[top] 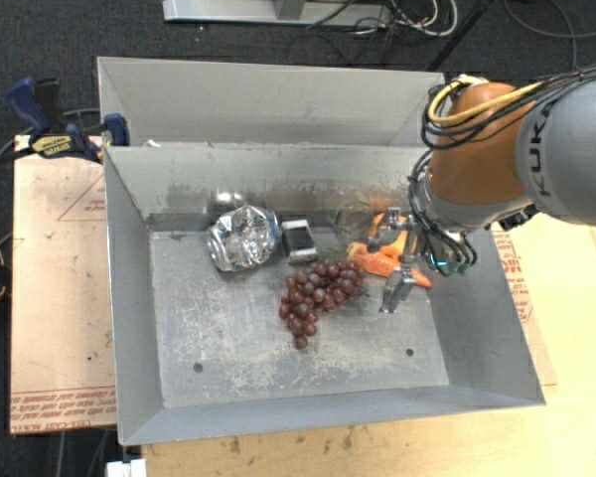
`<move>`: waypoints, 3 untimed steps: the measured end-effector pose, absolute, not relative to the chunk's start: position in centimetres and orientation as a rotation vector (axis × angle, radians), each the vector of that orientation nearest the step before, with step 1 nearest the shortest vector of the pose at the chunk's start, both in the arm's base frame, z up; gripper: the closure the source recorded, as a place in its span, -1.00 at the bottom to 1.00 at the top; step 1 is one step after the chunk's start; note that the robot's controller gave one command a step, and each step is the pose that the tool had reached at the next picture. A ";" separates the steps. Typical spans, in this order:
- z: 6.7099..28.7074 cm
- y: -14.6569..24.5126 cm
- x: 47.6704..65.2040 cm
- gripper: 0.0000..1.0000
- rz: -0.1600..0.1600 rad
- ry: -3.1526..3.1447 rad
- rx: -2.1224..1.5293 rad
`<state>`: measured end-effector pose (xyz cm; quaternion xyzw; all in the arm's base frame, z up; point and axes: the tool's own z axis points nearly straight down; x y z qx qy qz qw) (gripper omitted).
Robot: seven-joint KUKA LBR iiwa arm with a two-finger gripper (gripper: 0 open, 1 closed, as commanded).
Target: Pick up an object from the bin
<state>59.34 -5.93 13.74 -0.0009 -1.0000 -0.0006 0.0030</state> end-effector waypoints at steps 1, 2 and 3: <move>14.2 -5.9 59.5 -1.00 -0.001 -3.143 0.000; 9.1 -1.9 60.2 -1.00 0.001 -3.138 0.286; 7.5 -0.1 61.1 -1.00 0.003 -3.109 0.490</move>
Offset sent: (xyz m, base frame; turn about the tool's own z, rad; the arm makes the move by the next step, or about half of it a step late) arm 0.0075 0.0540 -0.0674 -0.2464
